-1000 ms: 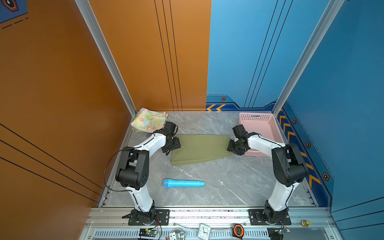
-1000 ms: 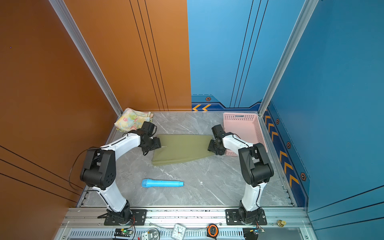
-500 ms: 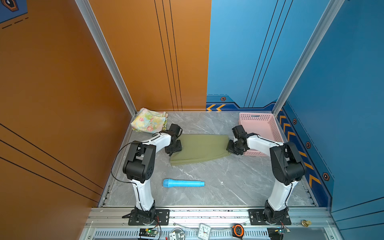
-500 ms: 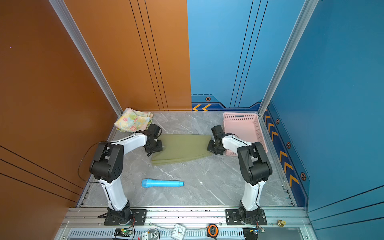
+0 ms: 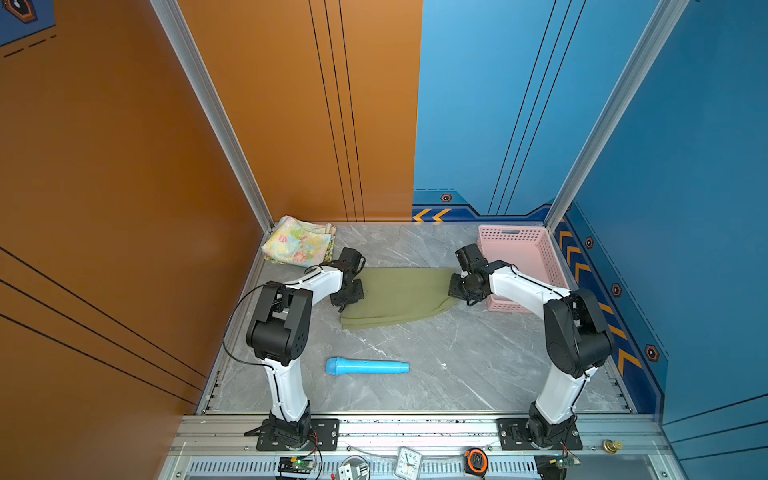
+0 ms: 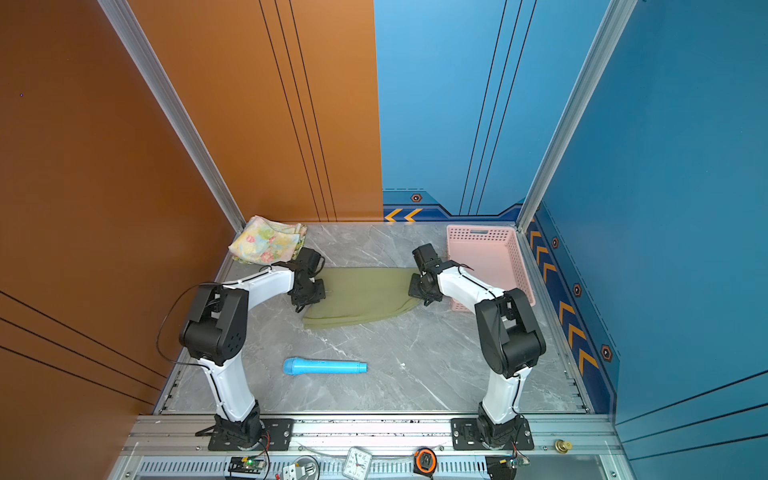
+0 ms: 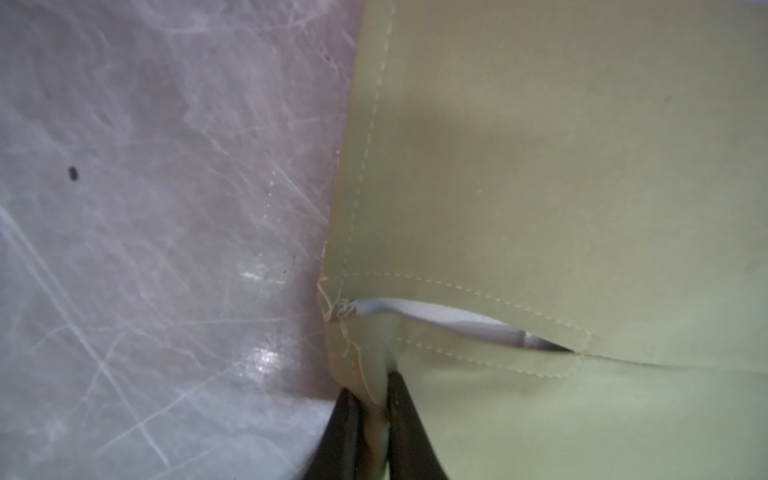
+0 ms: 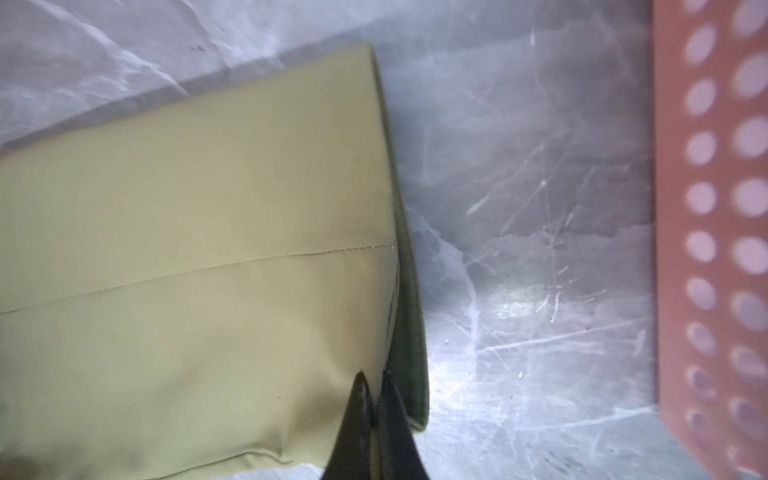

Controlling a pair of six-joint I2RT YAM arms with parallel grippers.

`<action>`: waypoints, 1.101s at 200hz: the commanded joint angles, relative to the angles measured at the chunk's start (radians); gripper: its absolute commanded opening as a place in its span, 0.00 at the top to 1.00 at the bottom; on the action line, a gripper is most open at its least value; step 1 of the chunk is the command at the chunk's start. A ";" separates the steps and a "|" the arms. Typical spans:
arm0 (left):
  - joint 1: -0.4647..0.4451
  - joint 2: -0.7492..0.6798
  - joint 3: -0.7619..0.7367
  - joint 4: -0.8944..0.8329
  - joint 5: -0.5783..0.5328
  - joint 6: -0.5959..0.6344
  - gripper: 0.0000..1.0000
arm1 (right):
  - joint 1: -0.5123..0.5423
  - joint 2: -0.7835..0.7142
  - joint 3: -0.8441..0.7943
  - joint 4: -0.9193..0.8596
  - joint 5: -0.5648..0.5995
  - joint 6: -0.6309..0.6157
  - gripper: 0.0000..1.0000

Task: Fold and stack the skirts
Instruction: 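Lift the skirt's end with the right gripper and fold it toward the left gripper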

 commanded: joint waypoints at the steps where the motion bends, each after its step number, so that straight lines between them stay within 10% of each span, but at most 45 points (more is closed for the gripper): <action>1: -0.007 0.077 -0.049 -0.016 0.018 -0.009 0.86 | 0.047 -0.050 0.082 -0.062 0.098 -0.077 1.00; 97: -0.013 0.088 -0.082 0.016 0.052 -0.037 0.86 | 0.278 0.160 0.470 -0.062 -0.049 -0.146 1.00; 198: 0.013 0.053 -0.150 0.081 0.120 -0.081 0.86 | 0.332 0.408 0.649 0.097 -0.319 0.112 1.00; 220: 0.017 0.045 -0.159 0.085 0.126 -0.085 0.86 | 0.317 0.381 0.643 0.096 -0.286 0.109 0.72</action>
